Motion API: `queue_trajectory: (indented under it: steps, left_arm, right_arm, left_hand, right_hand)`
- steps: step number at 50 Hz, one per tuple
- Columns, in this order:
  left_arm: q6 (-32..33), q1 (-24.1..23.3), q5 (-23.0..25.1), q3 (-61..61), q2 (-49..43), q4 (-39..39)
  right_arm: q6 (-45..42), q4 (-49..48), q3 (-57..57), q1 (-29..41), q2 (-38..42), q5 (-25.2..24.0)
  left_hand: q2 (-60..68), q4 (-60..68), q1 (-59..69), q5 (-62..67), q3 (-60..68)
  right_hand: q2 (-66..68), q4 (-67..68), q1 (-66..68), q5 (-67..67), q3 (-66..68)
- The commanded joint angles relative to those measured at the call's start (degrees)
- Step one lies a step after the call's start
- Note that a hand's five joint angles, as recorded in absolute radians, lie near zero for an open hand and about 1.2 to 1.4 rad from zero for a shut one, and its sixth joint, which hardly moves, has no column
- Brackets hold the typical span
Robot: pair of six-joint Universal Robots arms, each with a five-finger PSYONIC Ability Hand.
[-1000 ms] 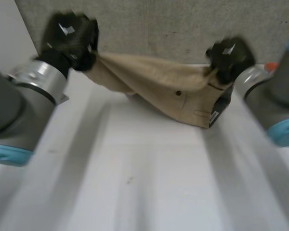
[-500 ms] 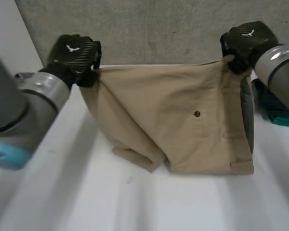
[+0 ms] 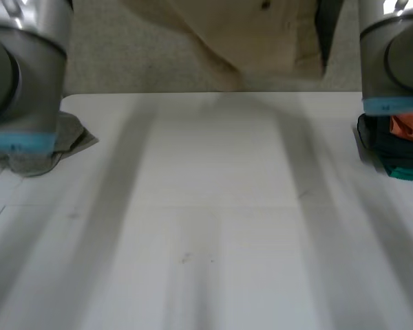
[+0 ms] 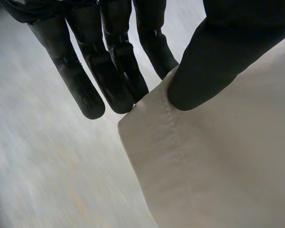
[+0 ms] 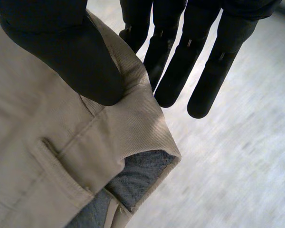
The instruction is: Fold the laundry.
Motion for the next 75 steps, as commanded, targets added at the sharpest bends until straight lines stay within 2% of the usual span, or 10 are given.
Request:
queue_trajectory:
  steps: [1,15,35,41,43,45,50,55,62,75]
  left_arm:
    - [-0.07,-0.59,-1.90,-15.85,-0.29,-6.94]
    - [0.28,-6.04,-1.73,-36.53,-0.47,-11.68]
    - [8.71,-14.38,-1.55,-40.58,9.03,-44.21]
    - [9.34,-14.48,-1.37,-38.65,9.02,-42.02]
    - [9.34,-13.17,-1.29,-36.73,9.02,-37.83]
    - [9.51,-11.94,-1.11,-35.58,8.94,-33.69]
    - [9.69,-4.74,1.17,-32.59,6.39,-18.66]
    - [9.77,3.52,14.31,-23.83,-5.70,-8.80]
    - [9.86,7.84,26.74,-5.20,-24.60,-10.72]
    - [9.95,10.39,28.42,14.79,-45.82,-15.91]
  right_arm:
    - [-1.18,18.07,5.66,-0.60,3.20,-6.49]
    - [-15.41,33.49,29.75,-0.52,2.07,-9.67]
    - [-34.13,49.31,53.84,-1.83,-19.82,-8.45]
    - [-34.76,48.87,54.37,-1.75,-19.55,-7.48]
    - [-34.76,48.00,54.37,-1.75,-19.20,-7.48]
    - [-34.76,47.12,54.46,-1.75,-19.11,-7.48]
    - [-34.40,44.04,54.99,-1.22,-19.03,-7.39]
    - [-34.32,41.49,56.04,-0.96,-17.97,-7.39]
    - [-34.32,39.82,56.66,-0.87,-15.34,-7.39]
    - [-34.32,37.97,56.57,-1.57,-14.37,-7.39]
  left_hand:
    - [11.17,11.01,13.42,12.81,11.48]
    - [11.17,11.01,13.42,12.81,11.48]
    - [11.17,11.01,13.42,12.81,11.48]
    - [11.17,11.01,13.42,12.81,11.48]
    - [-33.73,-33.89,-31.48,-32.09,-33.41]
    - [-49.83,-49.99,-47.58,-48.19,-49.52]
    - [-46.34,-46.50,-44.09,-44.70,-46.03]
    - [-38.29,-38.45,-36.04,-36.65,-37.98]
    - [-30.36,-30.52,-28.12,-28.73,-30.05]
    - [-9.37,-9.53,-7.12,-7.73,-9.06]
  right_hand:
    - [12.90,11.25,14.86,12.59,11.76]
    - [12.90,11.25,14.86,12.59,11.76]
    - [12.90,11.25,14.86,12.59,11.76]
    - [12.90,11.25,14.86,12.59,11.76]
    - [12.90,11.25,14.86,12.59,11.76]
    - [12.90,11.25,14.86,12.59,11.76]
    - [12.90,11.25,14.86,12.59,11.76]
    - [12.90,11.25,14.86,12.59,11.76]
    - [12.90,11.25,14.86,12.59,11.76]
    - [12.90,11.25,14.86,12.59,11.76]
